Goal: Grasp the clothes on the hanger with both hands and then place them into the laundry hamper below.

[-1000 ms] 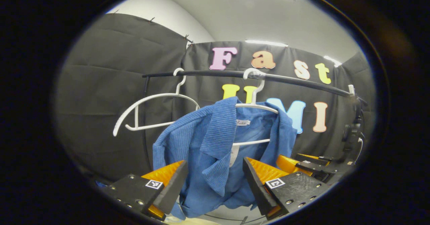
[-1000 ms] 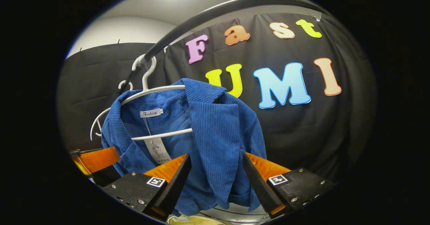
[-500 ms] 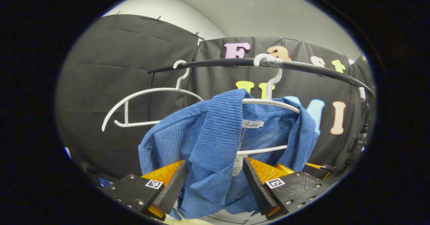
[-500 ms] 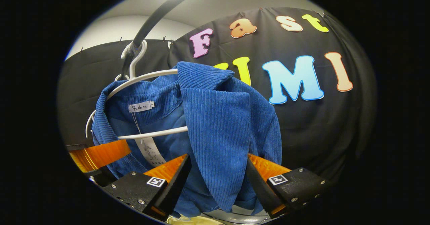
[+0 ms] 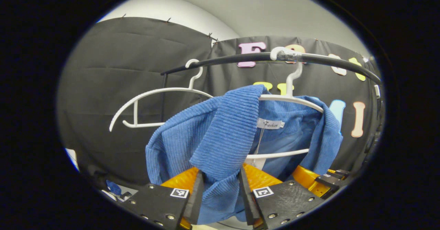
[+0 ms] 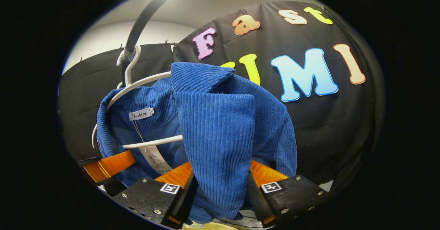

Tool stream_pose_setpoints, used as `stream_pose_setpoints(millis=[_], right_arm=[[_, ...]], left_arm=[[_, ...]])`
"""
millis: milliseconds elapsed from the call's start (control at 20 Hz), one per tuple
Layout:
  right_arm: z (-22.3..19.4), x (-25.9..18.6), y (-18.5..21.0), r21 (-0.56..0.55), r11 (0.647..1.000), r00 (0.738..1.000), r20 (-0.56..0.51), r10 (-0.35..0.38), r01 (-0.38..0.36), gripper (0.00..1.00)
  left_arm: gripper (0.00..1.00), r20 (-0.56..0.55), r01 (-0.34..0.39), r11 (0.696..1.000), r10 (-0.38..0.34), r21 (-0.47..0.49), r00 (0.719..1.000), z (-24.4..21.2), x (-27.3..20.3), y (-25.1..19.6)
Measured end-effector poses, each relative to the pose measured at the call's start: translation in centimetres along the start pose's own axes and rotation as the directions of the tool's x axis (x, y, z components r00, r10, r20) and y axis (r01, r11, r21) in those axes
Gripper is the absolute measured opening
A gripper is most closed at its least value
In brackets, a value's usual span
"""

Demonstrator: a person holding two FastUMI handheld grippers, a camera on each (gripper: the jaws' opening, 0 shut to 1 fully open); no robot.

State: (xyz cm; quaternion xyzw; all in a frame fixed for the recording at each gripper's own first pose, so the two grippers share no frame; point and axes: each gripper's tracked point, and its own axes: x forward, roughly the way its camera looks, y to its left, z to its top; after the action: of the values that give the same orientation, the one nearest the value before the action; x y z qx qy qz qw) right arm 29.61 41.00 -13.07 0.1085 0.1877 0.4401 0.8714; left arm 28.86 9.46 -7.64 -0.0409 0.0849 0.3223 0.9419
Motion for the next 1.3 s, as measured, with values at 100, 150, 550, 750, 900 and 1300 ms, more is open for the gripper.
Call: stream_pose_setpoints(millis=[100, 150, 550, 750, 900, 1300], right_arm=[[-0.2, 0.1, -0.4, 0.012, 1.0, 1.0, -0.013, -0.007, 0.007, 0.46], [0.0, 0.0, -0.5, 0.023, 1.0, 1.0, -0.009, -0.006, 0.006, 0.29], [0.5, -0.1, -0.1, -0.007, 0.996, 0.996, 0.013, 0.086, -0.085, 0.0], [0.6, -0.7, -0.2, -0.011, 0.999, 0.998, 0.034, 0.046, -0.046, 0.0], [1.2, -1.4, -1.2, -0.002, 1.0, 0.998, 0.06, -0.01, 0.01, 0.0], [4.3, -2.8, -3.6, 0.005, 0.994, 0.985, 0.128, -0.113, 0.113, 0.0]], left_arm=[[0.28, 0.009, -0.027, 1.0, 0.027, -0.002, 1.0, 0.1, -0.2, 0.8], [0.2, 0.014, -0.01, 1.0, 0.01, -0.014, 1.0, 0.0, -0.4, 0.6], [0.02, 0.001, 0.112, 0.991, -0.112, -0.072, 0.994, 0.1, -2.0, 1.0], [0.02, 0.022, 0.176, 0.979, -0.175, -0.105, 0.984, 0.7, -3.0, 1.0], [0.02, 0.034, 0.225, 0.969, -0.222, -0.105, 0.974, 1.6, -3.7, 1.4], [0.02, 0.101, 0.247, 0.961, -0.236, -0.125, 0.967, 5.5, -6.1, 4.5]])
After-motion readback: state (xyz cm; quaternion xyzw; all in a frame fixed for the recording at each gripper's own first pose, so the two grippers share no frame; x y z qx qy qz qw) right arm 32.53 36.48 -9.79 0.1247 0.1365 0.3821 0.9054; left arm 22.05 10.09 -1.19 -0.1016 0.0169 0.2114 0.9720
